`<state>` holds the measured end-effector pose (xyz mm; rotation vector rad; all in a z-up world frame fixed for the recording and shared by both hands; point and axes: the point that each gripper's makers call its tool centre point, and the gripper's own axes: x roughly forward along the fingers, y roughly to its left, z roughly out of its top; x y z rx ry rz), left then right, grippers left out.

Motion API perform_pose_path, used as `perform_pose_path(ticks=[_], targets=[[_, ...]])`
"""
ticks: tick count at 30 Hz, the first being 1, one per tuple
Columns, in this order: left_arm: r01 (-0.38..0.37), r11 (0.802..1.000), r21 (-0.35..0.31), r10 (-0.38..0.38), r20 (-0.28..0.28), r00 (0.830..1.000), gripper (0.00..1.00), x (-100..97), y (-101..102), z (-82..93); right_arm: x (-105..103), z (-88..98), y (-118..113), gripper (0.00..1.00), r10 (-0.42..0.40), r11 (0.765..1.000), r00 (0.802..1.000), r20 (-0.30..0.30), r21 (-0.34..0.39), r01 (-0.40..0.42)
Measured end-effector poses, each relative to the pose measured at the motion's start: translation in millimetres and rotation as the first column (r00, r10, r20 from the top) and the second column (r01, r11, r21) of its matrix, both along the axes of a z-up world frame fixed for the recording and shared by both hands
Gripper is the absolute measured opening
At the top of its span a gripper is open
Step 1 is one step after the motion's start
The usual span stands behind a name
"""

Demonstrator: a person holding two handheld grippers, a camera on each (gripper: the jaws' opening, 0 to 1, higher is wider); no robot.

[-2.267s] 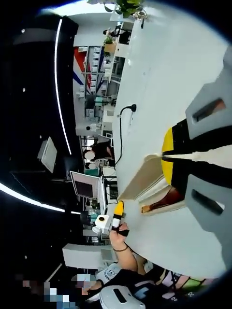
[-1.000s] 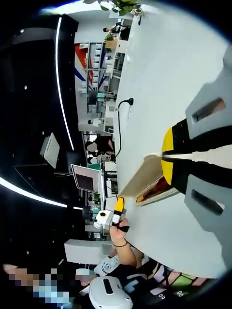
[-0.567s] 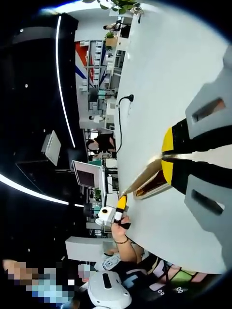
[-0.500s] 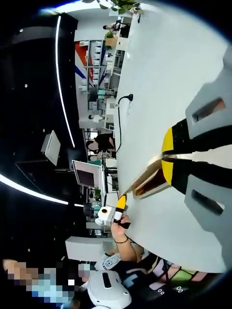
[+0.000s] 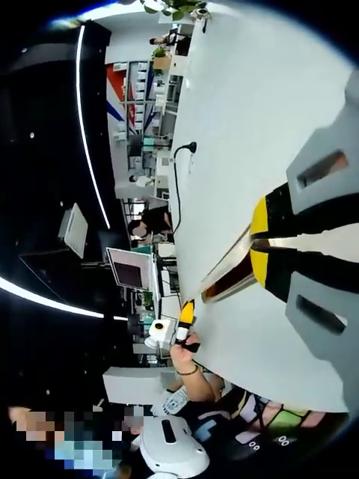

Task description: Arrange the utensils inside the cutlery case until each visible utensil rests in its matching compartment.

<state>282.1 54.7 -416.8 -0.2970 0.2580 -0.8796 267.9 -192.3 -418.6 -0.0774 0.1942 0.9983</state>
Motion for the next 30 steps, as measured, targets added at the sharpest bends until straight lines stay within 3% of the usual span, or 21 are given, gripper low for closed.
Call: perform_pose_path(ticks=[5, 10, 15, 19, 27, 30], targets=[[0.013, 1.000, 0.007, -0.013, -0.010, 1.000, 0.12, -0.8, -0.9, -4.0, -0.4, -2.1, -0.5, 0.05, -0.005, 1.000, 1.000, -0.026, -0.001, 0.005], [0.023, 0.998, 0.061, -0.023, -0.008, 1.000, 0.13, -5.2, -3.3, -10.5, -2.7, -5.0, -1.2, 0.06, -0.007, 1.000, 0.999, -0.054, 0.001, 0.007], [0.046, 0.999, 0.017, -0.046, -0.026, 0.999, 0.12, -10.3, -6.7, -5.4, -6.2, -17.6, 1.3, 0.05, 0.001, 1.000, 0.993, -0.115, 0.001, -0.001], [0.053, 0.998, 0.018, -0.052, -0.025, 0.998, 0.13, -11.6, -10.6, -3.3, -6.6, -18.5, 2.8, 0.06, 0.004, 1.000, 0.992, -0.124, 0.003, -0.003], [0.051, 0.997, 0.050, -0.050, -0.012, 0.999, 0.14, -12.5, -12.0, -6.2, -13.6, -21.8, 3.0, 0.19, 0.026, 0.999, 0.980, -0.197, 0.025, -0.022], [0.050, 0.998, 0.046, -0.050, 0.017, 0.999, 0.22, -12.7, -12.5, 0.3, -15.4, -20.1, 0.9, 0.23, 0.025, 0.999, 0.978, -0.206, 0.032, -0.019]])
